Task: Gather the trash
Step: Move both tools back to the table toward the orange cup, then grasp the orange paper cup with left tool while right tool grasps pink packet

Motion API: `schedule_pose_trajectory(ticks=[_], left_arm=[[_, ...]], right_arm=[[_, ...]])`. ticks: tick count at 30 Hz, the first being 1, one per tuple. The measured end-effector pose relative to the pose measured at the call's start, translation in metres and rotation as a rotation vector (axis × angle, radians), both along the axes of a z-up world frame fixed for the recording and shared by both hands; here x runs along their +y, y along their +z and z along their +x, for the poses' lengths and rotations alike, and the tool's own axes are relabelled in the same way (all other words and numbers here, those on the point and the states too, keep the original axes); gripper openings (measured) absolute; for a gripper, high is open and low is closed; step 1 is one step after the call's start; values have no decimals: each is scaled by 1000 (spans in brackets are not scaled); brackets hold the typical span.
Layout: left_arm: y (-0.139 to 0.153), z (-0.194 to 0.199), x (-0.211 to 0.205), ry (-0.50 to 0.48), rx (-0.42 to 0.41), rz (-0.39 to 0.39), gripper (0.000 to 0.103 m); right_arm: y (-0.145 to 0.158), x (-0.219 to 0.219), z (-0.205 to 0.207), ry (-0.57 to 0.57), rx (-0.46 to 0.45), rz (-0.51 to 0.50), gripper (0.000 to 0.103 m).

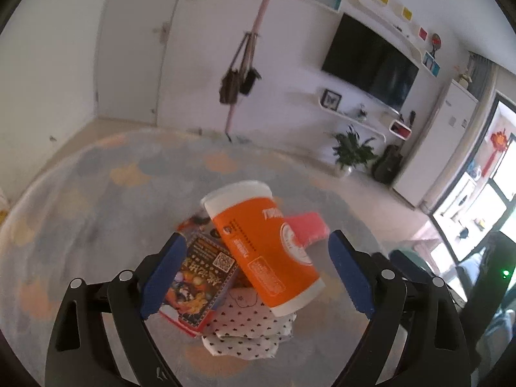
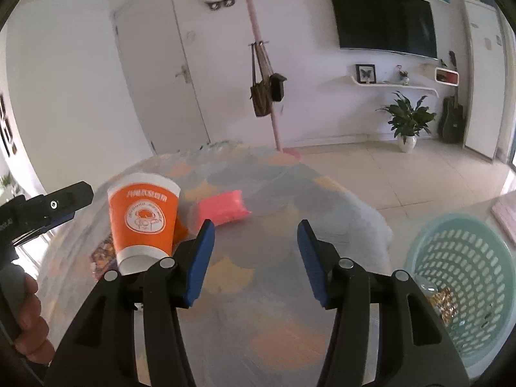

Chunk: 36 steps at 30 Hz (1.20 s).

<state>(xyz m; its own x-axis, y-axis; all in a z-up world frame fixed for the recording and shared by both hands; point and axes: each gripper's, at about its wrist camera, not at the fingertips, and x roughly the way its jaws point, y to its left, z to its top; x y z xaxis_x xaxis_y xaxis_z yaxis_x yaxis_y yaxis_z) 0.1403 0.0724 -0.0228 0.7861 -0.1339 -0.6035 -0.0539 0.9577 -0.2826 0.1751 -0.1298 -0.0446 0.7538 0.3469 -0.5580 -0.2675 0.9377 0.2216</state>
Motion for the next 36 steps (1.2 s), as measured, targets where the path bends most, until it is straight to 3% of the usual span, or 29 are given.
schedule_pose_trajectory(ticks=[7,11,13,15,16,18,22,28,30,34,36], left_arm=[[-26,24,-9,-10,88,-7,86],[-37,43,-16,23,147,56,86],[-40,47,-17,7,167,47,79],[-39,50,-21,3,165,75,59],[-38,51,-22,-17,171,73,58],[-35,49,-19,-23,159,56,56],[-17,30,-6,-41,81,3,56],[9,-5,43,8,-7,-5,57],[10,-12,57,37,-14,3,57],[8,-21,83,84,-18,-12,57],[6,-23,90,94,-11,-13,57]], right_arm=[[-12,-1,11,-9,32,6,50],[-13,-6,13,8,46,29,50],[-13,-4,16,28,57,28,50],[-13,-2,18,39,68,22,50],[-13,0,19,52,76,21,50],[-13,3,24,80,96,24,49],[-12,16,35,135,165,27,38],[-22,40,66,185,300,45,37],[-25,47,77,187,322,37,38],[-32,62,92,173,365,45,54],[-32,66,96,143,355,30,55]])
